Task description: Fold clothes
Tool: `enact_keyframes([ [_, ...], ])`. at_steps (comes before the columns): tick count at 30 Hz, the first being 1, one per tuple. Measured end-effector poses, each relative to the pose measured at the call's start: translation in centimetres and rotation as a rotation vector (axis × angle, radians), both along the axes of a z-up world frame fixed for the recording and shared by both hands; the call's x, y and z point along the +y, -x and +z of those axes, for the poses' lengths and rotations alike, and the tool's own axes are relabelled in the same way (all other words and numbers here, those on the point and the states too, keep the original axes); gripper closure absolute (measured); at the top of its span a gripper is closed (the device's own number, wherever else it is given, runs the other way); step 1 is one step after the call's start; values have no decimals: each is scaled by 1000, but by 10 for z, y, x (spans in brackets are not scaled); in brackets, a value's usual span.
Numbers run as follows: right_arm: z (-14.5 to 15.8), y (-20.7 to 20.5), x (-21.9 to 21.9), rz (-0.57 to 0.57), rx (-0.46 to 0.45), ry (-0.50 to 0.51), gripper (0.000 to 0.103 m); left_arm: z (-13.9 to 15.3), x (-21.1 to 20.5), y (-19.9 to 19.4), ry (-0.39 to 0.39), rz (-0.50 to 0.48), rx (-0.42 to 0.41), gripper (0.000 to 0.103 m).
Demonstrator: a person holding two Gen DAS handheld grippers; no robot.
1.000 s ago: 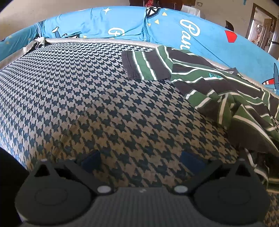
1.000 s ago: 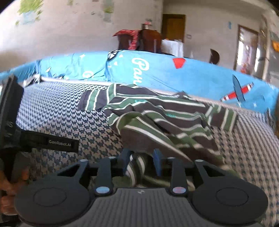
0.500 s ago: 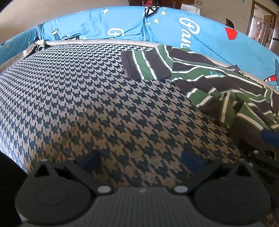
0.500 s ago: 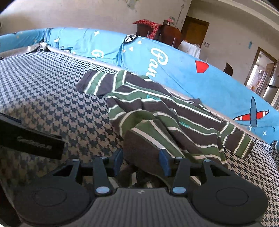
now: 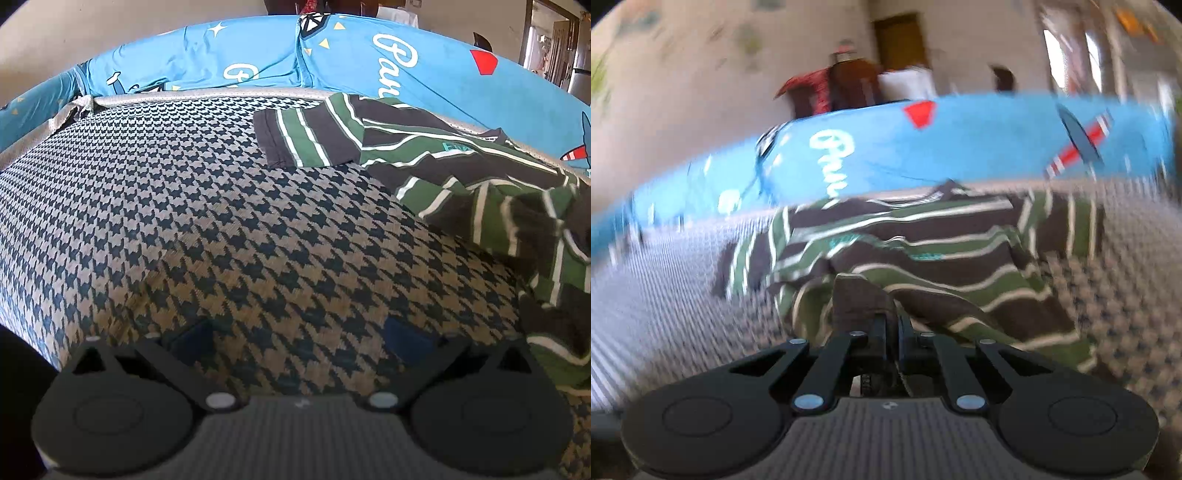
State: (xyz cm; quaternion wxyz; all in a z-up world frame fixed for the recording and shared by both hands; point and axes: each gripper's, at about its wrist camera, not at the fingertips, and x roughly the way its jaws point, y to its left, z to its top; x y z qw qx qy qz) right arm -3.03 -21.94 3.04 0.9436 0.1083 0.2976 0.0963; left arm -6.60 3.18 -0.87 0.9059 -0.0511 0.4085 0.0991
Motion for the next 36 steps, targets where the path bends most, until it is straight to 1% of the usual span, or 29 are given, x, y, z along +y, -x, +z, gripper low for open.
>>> enact_keyframes([
  [2,0,-5,-18,-74,27,-57,96,0,0,0,-2,0,-1,0],
  [7,-10,-14,-48,-283,85,-52,95,0,-1,-2,-8,-1,-1,0],
  [9,-13,-16,-57,-320,105,-57,95,-1,-1,-3,-9,-1,0,0],
  [11,-12,-14,-60,-325,103,-57,95,-1,-1,-3,-8,-1,1,0],
  [20,4,22,-33,-109,18,21,94,1,2,-2,1,0,4,0],
  [25,14,43,-17,18,-30,66,84,1,2,-1,7,0,3,0],
  [28,11,44,-12,36,-25,92,78,2,2,-1,8,-1,3,0],
  [36,-3,39,0,56,7,160,78,3,3,-1,12,-3,7,0],
])
